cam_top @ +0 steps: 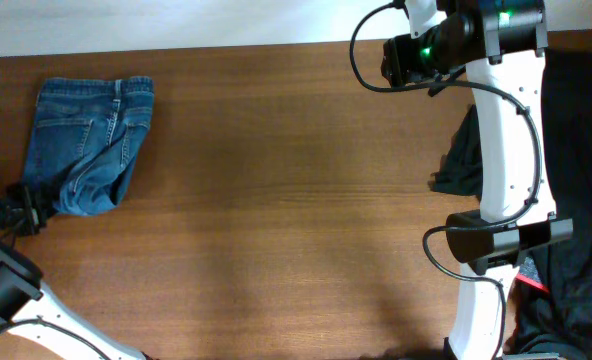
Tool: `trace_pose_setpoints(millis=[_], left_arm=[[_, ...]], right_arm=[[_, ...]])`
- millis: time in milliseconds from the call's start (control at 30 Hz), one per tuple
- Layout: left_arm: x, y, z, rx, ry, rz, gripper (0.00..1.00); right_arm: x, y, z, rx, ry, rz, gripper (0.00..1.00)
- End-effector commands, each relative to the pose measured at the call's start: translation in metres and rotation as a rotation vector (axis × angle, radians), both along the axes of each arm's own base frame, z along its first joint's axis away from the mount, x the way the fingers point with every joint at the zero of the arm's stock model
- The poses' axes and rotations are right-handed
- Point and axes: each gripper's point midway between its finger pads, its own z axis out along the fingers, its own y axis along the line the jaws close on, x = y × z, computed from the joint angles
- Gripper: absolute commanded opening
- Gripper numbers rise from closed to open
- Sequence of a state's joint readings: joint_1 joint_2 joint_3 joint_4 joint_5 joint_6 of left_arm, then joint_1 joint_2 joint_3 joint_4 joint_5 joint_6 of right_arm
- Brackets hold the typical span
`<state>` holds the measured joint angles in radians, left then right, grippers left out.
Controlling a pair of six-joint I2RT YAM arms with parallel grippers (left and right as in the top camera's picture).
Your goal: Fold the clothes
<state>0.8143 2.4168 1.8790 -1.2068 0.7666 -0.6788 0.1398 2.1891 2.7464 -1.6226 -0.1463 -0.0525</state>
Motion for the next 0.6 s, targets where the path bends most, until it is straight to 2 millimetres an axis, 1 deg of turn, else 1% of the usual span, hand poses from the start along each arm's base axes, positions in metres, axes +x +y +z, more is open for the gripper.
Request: trace_pose_setpoints(millis=[0,133,200,233,267,300,367,400,467,533,567], left_arm=[[0.002,-0.034,-0.026,-0.052,0.085,-0.044,0.01],[0.005,-0.040,-0.026,-0.048,0.082,-0.065,0.01],[0.001,-0.044,-0.025,-0.042,0.069,-0.110,0.01],[-0.002,-0.045,-0.026,-0.027,0.060,-0.146,0.07],[-0.009,-0.043,-0.028,-0.004,0.072,-0.178,0.26],[-0.019,-0.040,-0.032,0.023,0.112,-0.205,0.43],[-0.047,-0.028,-0.044,0.100,0.255,-0.251,0.74],[-0.057,-0.022,-0.047,0.134,0.304,-0.268,0.99],[-0.075,-0.013,-0.052,0.189,0.392,-0.301,1.00],[-0.083,-0.011,-0.052,0.203,0.422,-0.332,0.99],[-0.084,-0.013,-0.051,0.205,0.397,-0.377,0.99]], right_arm=[[0.002,-0.004,0.002,-0.009,-0.012,-0.012,0.59],[0.002,-0.004,0.002,-0.009,-0.011,-0.012,0.59],[0.002,-0.004,0.002,-0.009,-0.011,-0.012,0.59],[0.001,-0.004,0.002,-0.009,-0.011,-0.012,0.59],[0.001,-0.004,0.002,-0.009,-0.010,-0.012,0.59],[0.001,-0.004,0.002,-0.009,-0.010,-0.012,0.59],[0.001,-0.004,0.002,-0.009,-0.011,-0.012,0.59],[0.002,-0.004,0.002,-0.009,-0.012,-0.012,0.59],[0.002,-0.004,0.002,-0.009,-0.013,-0.012,0.59],[0.002,-0.004,0.003,-0.008,-0.014,-0.012,0.59],[0.002,-0.004,0.003,-0.008,-0.016,-0.012,0.59]])
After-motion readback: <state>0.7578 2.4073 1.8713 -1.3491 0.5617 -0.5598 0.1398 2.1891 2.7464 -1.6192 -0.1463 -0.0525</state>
